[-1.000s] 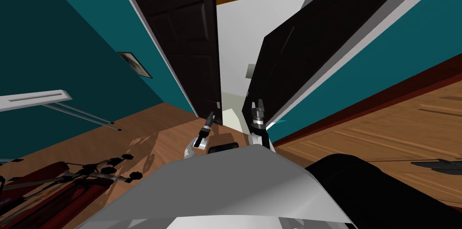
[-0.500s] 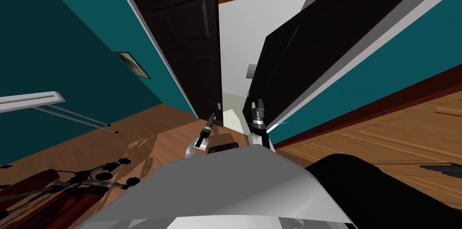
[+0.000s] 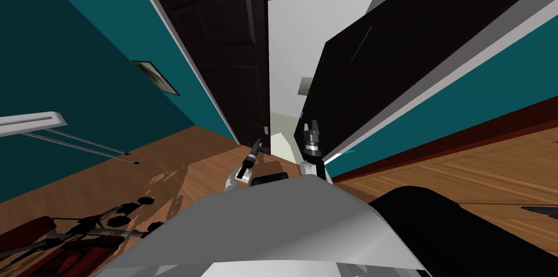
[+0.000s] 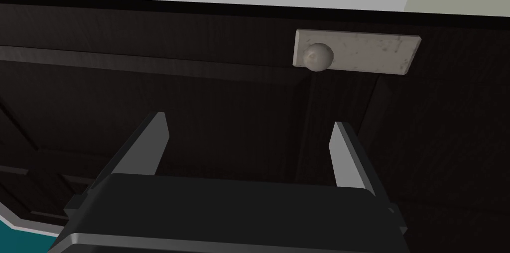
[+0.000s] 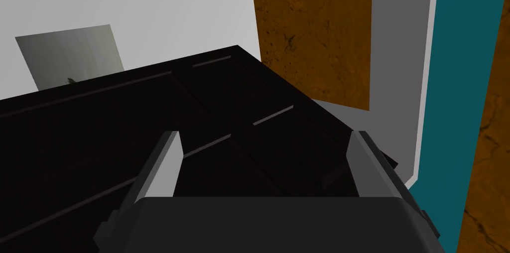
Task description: Push the door open
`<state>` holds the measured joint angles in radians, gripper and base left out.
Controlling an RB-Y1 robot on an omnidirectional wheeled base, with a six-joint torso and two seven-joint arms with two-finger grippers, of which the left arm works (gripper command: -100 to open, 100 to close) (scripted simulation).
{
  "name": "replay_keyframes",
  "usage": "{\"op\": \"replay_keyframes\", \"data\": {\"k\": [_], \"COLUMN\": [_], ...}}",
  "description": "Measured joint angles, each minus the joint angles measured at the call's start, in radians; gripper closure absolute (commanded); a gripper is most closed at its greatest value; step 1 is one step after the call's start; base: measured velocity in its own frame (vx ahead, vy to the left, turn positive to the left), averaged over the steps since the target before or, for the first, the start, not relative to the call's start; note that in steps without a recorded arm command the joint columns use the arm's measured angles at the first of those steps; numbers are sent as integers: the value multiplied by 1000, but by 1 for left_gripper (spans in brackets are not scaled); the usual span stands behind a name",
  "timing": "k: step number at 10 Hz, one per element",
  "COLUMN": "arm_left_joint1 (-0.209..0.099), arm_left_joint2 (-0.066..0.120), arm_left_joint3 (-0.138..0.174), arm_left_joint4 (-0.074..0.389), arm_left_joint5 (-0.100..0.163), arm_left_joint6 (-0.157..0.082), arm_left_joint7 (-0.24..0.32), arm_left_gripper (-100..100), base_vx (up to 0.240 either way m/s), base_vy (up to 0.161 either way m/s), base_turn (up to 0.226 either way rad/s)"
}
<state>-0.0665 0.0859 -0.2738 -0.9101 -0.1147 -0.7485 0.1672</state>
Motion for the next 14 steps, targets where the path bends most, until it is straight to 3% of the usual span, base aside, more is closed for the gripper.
{"op": "replay_keyframes", "data": {"k": [9, 14], "arm_left_joint1": [-86, -86], "arm_left_joint2": [-18, -18], "arm_left_joint3": [-35, -27], "arm_left_joint4": [231, 247], "arm_left_joint5": [0, 4], "arm_left_joint6": [-56, -66], "arm_left_joint7": [21, 13], "arm_left_gripper": [-100, -100], "base_vx": [108, 179], "base_vy": [54, -71], "base_turn": [-13, -30]}}
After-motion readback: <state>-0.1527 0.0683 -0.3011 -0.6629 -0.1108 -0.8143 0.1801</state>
